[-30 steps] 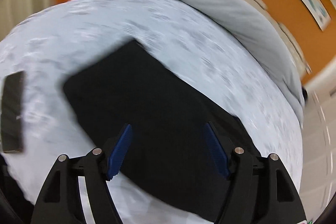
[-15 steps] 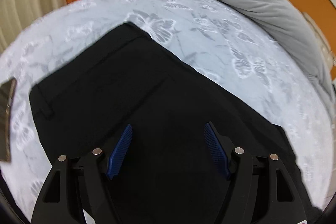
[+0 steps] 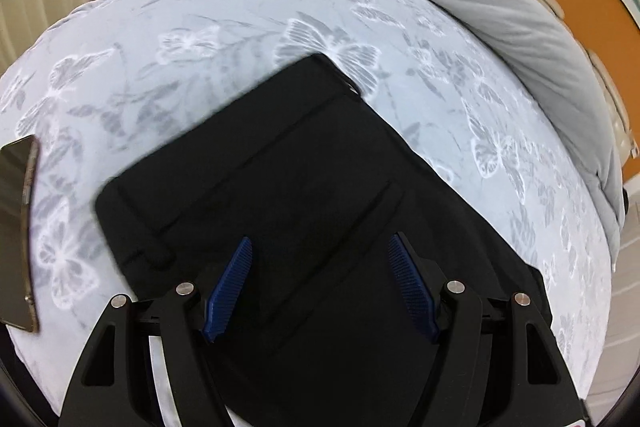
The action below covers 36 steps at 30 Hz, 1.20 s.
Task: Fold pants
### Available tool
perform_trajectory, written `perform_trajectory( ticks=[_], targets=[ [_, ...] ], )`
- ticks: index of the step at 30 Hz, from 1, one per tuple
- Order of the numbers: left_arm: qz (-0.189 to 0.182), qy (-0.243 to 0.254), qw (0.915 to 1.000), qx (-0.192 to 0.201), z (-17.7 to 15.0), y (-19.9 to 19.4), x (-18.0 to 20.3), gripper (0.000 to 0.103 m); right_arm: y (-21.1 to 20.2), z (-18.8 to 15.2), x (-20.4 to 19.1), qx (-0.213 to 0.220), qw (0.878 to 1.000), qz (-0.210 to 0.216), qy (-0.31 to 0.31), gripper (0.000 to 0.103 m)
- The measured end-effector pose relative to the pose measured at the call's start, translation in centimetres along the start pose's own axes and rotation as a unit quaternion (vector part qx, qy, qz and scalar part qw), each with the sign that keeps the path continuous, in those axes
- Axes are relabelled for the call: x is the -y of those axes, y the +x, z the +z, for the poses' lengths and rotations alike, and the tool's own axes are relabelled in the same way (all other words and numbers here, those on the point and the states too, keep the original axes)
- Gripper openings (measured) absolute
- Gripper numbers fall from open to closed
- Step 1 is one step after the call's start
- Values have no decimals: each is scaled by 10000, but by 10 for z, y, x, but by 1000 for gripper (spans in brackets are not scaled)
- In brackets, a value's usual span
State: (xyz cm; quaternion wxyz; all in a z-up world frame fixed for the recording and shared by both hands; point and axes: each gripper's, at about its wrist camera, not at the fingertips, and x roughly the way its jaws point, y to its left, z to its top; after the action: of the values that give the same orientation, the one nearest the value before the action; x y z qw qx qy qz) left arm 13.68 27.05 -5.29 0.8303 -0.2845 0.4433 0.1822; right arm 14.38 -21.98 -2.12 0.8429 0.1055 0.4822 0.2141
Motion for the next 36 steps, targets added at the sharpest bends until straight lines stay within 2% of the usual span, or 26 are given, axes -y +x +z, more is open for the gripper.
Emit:
perform_trajectory(
  ticks=[2, 4, 6, 8, 10, 12, 13, 14, 15, 17, 18, 19, 21, 22, 23, 25, 27, 28, 31, 32, 33, 34, 36],
  targets=[
    [110, 290, 9994, 128, 4, -8, -5, 68, 51, 7, -51, -274, 9989, 181, -335, 13],
    [449, 665, 9964, 281, 7, -9, -7, 69, 96, 17, -84, -530, 9970, 384, -412, 13],
    [883, 1087, 9896, 321, 10, 0, -12, 69, 137, 29, -97, -730, 9959, 266, -462, 13],
    [1097, 1230, 9858, 312, 13, 8, -18, 69, 177, 40, -100, -820, 9960, -16, -355, 0],
    [1078, 1238, 9858, 355, 18, 11, -23, 69, 198, 60, -99, -554, 9984, 129, -16, 0],
    [959, 1139, 9883, 338, 24, 11, -28, 71, 201, 74, -94, -442, 9986, 76, 292, 0],
    [853, 1042, 9904, 296, 27, 11, -31, 71, 199, 77, -98, -384, 9988, -17, 298, 1],
    [778, 939, 9921, 292, 29, 10, -34, 71, 189, 77, -106, -301, 9994, -110, 149, 7],
    [712, 885, 9931, 307, 31, 11, -36, 73, 177, 71, -117, -237, 9997, -110, -44, 7],
    [753, 982, 9920, 234, 34, 19, -40, 81, 160, 54, -135, -119, 9993, 193, -286, 7],
    [812, 1035, 9912, 167, 36, 26, -43, 88, 161, 53, -139, -163, 9989, 288, -318, 7],
    [812, 1032, 9912, 134, 37, 31, -46, 89, 162, 46, -140, -261, 9985, 329, -363, 7],
    [637, 896, 9938, 142, 42, 39, -52, 90, 165, 32, -133, -525, 9975, -56, -474, 7],
    [634, 896, 9937, 204, 45, 40, -52, 90, 163, 27, -123, -621, 9972, -175, -370, 8],
    [683, 1013, 9920, 313, 46, 41, -51, 90, 154, 23, -114, -612, 9978, -96, -239, 8],
    [824, 1303, 9869, 476, 47, 43, -47, 90, 112, 10, -92, -415, 9991, 24, -97, 8],
    [1068, 1570, 9794, 690, 52, 46, -44, 89, 72, -7, -75, -234, 9990, -244, -286, 10],
    [1074, 1604, 9785, 730, 56, 49, -45, 89, 59, -16, -70, -200, 9983, -390, -375, 15],
    [899, 1445, 9829, 703, 67, 52, -51, 89, 13, -59, -27, -24, 9960, -851, -256, 21],
    [866, 1379, 9840, 720, 68, 49, -52, 82, 3, -67, -12, 76, 9953, -959, -65, 25],
    [976, 1143, 9855, 785, 70, 39, -56, 73, -13, -73, 16, 154, 9910, -1280, 354, 25],
    [973, 925, 9877, 804, 73, 29, -60, 72, -28, -73, 39, 198, 9857, -1501, 740, 26],
    [529, 330, 9941, 892, 74, -2, -70, 72, -73, -77, 89, 693, 9733, -1651, 1438, 28]
  ],
)
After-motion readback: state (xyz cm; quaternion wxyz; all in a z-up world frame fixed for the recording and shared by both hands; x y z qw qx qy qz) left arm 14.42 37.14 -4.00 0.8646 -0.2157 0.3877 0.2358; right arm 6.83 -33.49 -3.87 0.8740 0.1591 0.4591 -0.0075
